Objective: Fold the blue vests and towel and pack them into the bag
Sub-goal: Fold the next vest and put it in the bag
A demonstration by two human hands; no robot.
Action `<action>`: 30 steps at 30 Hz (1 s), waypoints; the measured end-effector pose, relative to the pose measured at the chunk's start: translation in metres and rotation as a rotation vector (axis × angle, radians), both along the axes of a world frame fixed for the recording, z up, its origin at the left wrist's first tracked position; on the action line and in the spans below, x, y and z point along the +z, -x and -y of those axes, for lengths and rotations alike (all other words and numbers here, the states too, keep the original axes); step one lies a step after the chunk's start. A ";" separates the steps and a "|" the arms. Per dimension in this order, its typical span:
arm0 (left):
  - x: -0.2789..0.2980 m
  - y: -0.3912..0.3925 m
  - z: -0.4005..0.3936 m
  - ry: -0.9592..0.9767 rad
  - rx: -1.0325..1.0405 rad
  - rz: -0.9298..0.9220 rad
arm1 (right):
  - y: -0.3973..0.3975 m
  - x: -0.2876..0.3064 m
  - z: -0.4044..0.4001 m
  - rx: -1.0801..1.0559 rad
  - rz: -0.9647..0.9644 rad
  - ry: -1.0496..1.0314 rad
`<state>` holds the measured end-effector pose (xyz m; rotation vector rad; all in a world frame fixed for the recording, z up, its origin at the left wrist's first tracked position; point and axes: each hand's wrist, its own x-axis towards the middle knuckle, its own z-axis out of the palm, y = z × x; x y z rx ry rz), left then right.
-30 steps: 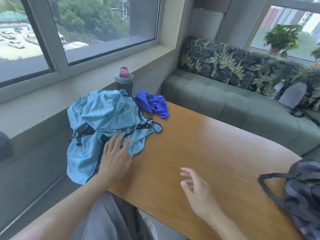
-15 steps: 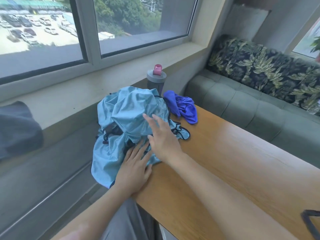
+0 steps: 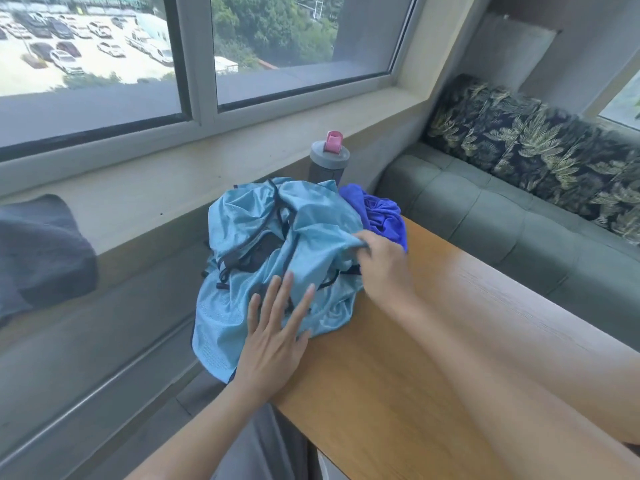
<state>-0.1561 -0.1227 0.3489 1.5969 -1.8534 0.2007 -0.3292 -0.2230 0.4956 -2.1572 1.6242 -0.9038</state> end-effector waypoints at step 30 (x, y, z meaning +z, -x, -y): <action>0.039 0.083 -0.008 -0.267 -0.498 0.297 | 0.190 -0.062 -0.231 -0.539 0.648 -0.366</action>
